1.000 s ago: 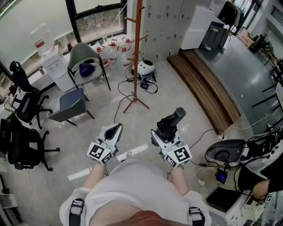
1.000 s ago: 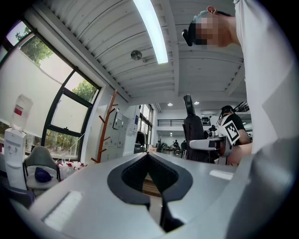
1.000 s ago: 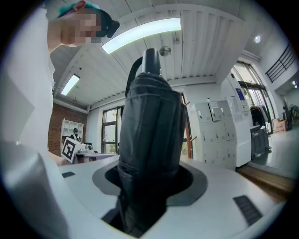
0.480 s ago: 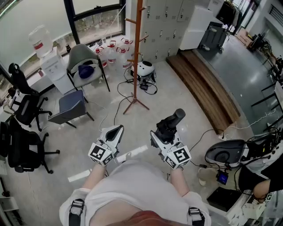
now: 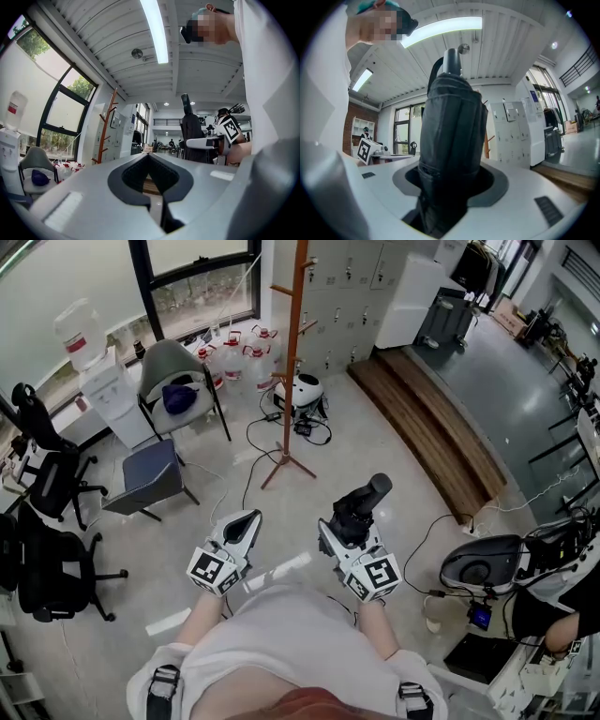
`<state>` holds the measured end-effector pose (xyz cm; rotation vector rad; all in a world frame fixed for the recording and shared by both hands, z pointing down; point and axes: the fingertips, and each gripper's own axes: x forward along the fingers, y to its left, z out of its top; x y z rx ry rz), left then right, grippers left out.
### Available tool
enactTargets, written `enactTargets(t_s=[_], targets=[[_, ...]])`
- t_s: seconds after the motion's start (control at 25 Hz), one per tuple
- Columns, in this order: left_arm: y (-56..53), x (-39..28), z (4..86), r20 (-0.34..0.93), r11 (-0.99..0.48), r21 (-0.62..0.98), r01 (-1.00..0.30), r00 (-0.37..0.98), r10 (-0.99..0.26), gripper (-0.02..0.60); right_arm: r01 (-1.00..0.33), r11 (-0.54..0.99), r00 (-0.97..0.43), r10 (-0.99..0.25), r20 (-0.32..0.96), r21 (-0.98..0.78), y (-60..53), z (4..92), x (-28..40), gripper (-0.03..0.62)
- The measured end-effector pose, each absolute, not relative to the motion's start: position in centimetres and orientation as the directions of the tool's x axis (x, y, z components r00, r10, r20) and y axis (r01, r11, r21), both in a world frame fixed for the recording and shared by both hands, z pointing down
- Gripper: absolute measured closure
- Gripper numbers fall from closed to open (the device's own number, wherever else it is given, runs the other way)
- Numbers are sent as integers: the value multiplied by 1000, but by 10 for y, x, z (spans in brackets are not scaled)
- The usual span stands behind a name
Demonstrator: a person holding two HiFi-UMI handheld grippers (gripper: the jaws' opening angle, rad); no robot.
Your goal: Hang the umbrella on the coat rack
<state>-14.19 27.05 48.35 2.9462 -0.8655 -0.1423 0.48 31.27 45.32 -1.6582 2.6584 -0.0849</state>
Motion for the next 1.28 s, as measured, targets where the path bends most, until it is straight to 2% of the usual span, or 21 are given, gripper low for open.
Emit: enactTargets(t_s=[0.32,0.56,0.8,1.28], targets=[[234,-181,487,-73,-843,84,-531,841,-537,571,-917,395,-397,-917,27,-50,292,456,-21,358],[210,-181,489,-86,-844,105,-526,841,-535,571,-919,391,-393,-918,45,-47,269,461,-23,358],[172,-163,498,-60,-852,113,-512,852,-520,571,-913,402,-406,-913,43,-74,226,469,-9,358],[25,-85,490,-26,-796,99,-597,798,-602,571,-838,535,-541,-840,34,-110,56,480,67,358]])
